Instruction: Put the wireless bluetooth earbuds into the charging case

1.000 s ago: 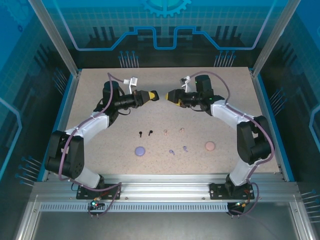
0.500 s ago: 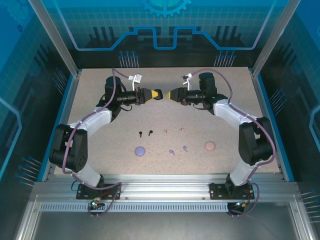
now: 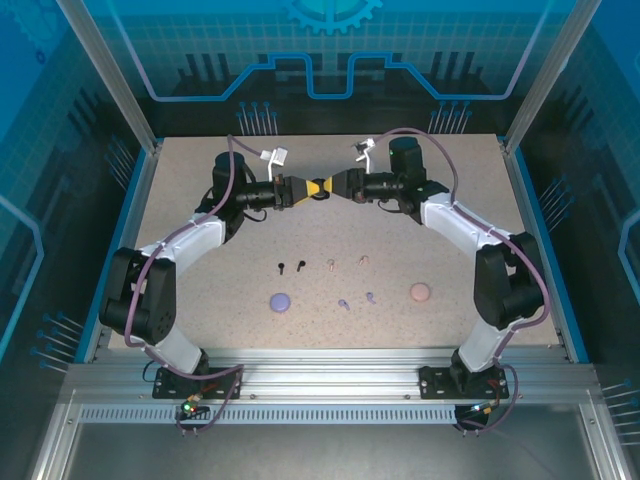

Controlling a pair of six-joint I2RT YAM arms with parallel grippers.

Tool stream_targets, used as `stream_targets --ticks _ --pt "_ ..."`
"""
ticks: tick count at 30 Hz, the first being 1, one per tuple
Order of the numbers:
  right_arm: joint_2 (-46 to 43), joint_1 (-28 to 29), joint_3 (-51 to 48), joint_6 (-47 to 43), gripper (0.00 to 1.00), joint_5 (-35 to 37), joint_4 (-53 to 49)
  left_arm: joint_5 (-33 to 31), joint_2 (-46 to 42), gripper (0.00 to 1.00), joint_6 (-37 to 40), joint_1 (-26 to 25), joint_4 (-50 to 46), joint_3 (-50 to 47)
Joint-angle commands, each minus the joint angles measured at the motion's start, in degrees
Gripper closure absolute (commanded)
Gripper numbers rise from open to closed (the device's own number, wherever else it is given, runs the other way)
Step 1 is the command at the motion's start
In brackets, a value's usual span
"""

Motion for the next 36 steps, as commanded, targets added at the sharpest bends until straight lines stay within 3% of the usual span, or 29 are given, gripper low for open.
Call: stream_targets --ticks 1,10,30,36 --pt "0.63 0.64 0.1 -0.52 0.62 0.29 -1.02 1.23 -0.28 1.0 1.15 -0.22 -0.84 2.0" --pt "-0.04 0.22 -1.75 -0.78 0.67 0.87 -1.28 0.48 -0.26 1.0 1.42 -0.28 -1.12 2.26" --pt "0.44 1.79 -1.77 -3.37 0.68 1.31 -5.0 -0.57 0.33 1.0 2.03 -0.27 -1.91 2.78" --pt "1.62 1.97 0.35 -3.51 0.79 2.15 -7.0 -0.49 0.24 1.0 1.68 -0.28 -1.65 2.66"
